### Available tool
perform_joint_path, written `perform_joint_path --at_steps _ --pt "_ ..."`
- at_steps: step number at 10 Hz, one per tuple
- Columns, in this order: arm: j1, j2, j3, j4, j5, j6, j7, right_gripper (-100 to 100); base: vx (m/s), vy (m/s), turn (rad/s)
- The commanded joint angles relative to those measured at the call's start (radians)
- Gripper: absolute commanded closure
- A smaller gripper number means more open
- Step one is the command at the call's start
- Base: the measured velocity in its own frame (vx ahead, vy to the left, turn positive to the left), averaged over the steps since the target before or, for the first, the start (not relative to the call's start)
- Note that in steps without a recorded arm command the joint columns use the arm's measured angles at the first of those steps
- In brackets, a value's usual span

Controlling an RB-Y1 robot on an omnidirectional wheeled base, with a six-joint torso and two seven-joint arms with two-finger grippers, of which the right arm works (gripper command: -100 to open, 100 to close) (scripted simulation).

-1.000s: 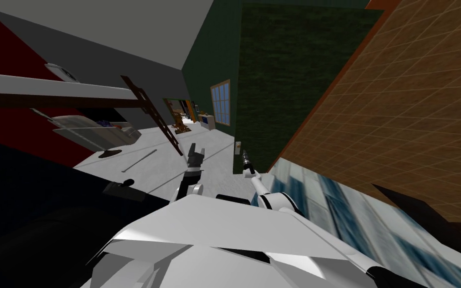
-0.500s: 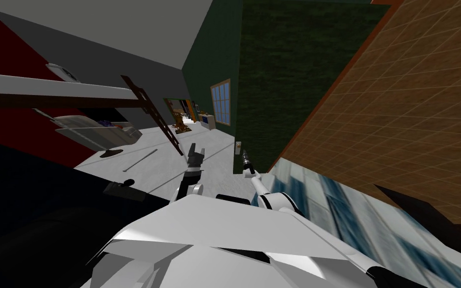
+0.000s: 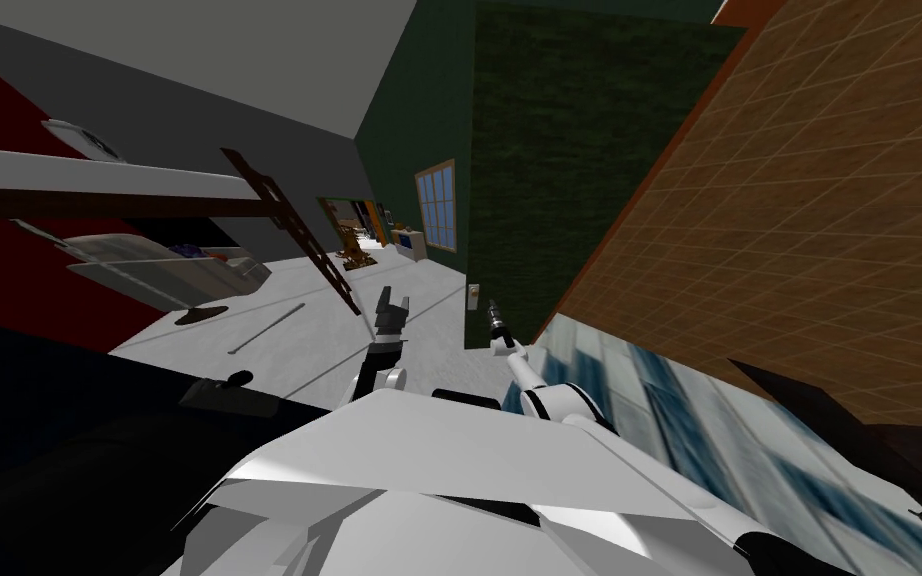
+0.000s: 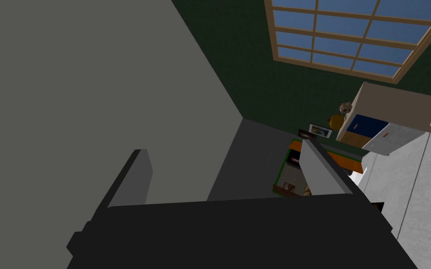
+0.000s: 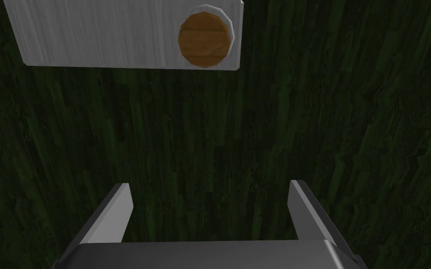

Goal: Push the door open

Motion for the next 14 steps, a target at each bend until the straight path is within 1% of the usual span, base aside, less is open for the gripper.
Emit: perform_joint_path --at_steps 1,2,3,4,5,6,7,9,11,12,14 --pt "0.009 -0.013 0.034 -0.016 -0.014 0.007 -0.001 -100 0.051 0.08 -0.14" --pt "0.011 -0.004 0.055 -0.02 -0.023 0.008 -0.003 -100 0.035 0.107 -0.145" --pt "0.012 0.015 0.073 -0.023 -0.031 0.009 -0.004 -100 0.027 0.12 -0.166" --pt "0.013 0.037 0.086 -0.025 -0.037 0.01 -0.005 -100 0.015 0.054 -0.025" --pt "0.013 0.037 0.086 -0.025 -0.037 0.01 -0.005 -100 0.0 0.0 0.0" --pt "0.024 0.033 0.085 -0.045 -0.035 0.02 -0.002 -100 0.0 0.0 0.0" --pt "0.021 0.002 0.083 -0.04 -0.036 0.019 -0.002 -100 0.095 0.03 0.026" --pt "0.02 -0.018 0.079 -0.038 -0.036 0.019 0.0 -100 0.189 0.079 0.018" --pt "0.018 -0.018 0.074 -0.036 -0.036 0.019 0.002 -100 0.158 0.068 0.019" --pt "0.017 -0.01 0.072 -0.035 -0.036 0.02 0.003 -100 0.244 0.082 0.027" --pt "0.015 0.025 0.068 -0.033 -0.037 0.02 0.004 -100 0.21 0.065 0.022"
